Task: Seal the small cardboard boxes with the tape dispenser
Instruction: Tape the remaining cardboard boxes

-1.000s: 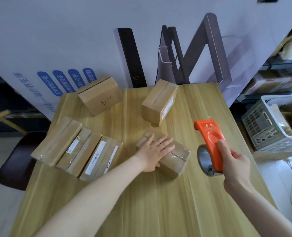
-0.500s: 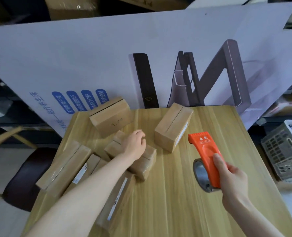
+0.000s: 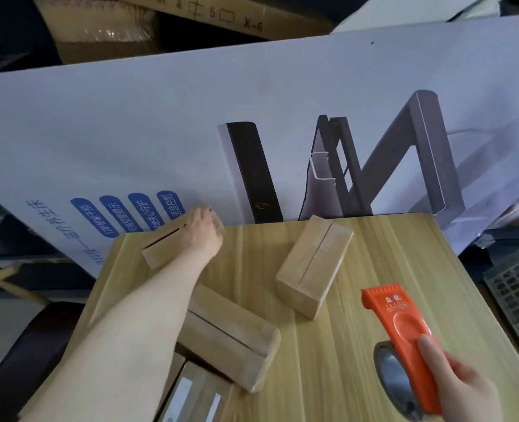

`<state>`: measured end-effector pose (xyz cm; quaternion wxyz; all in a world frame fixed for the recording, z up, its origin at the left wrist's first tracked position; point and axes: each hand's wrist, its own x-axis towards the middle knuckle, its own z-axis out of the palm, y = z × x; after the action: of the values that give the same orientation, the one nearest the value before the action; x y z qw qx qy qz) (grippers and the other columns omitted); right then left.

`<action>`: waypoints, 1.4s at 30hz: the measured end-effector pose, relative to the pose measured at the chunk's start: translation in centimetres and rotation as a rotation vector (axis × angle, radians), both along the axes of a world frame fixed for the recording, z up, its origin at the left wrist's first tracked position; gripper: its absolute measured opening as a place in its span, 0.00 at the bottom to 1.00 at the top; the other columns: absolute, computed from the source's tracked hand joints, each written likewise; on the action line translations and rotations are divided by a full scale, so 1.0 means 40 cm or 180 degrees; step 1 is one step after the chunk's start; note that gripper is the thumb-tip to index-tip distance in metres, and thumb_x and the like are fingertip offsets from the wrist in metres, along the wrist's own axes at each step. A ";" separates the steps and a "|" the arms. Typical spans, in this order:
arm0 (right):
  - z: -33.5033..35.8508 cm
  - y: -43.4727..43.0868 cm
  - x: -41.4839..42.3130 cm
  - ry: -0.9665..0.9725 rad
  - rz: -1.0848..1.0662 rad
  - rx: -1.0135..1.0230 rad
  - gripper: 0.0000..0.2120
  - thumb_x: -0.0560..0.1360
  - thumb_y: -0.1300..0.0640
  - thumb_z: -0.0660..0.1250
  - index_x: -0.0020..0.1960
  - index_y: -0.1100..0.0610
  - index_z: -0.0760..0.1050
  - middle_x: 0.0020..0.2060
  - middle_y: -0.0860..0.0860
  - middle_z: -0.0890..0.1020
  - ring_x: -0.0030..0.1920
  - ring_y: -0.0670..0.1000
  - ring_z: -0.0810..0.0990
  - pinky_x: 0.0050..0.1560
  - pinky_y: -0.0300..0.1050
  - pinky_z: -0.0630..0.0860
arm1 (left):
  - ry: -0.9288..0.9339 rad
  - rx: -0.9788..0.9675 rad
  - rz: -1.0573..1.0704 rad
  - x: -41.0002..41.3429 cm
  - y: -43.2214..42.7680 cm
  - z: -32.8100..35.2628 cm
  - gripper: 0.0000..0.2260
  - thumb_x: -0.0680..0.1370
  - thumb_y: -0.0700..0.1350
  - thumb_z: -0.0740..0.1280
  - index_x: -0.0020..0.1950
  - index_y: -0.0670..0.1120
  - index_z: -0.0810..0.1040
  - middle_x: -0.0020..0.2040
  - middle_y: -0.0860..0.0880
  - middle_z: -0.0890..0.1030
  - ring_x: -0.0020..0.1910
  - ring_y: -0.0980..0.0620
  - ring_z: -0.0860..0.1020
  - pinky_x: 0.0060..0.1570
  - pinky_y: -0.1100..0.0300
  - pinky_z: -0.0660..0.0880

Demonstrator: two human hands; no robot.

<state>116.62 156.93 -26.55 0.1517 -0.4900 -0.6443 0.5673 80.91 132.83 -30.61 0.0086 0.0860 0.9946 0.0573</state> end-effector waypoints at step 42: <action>0.153 -0.028 -0.104 0.0843 0.0313 0.0182 0.20 0.72 0.44 0.71 0.35 0.61 0.76 0.26 0.51 0.74 0.27 0.47 0.72 0.27 0.38 0.67 | 0.1055 0.0560 -0.1115 0.366 -0.043 0.333 0.52 0.57 0.67 0.76 0.75 0.59 0.55 0.69 0.45 0.64 0.66 0.39 0.63 0.67 0.38 0.58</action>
<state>112.44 155.80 -20.44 0.2213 -0.3742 -0.6577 0.6152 95.53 131.10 -17.28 -0.1523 0.2655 0.9436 0.1264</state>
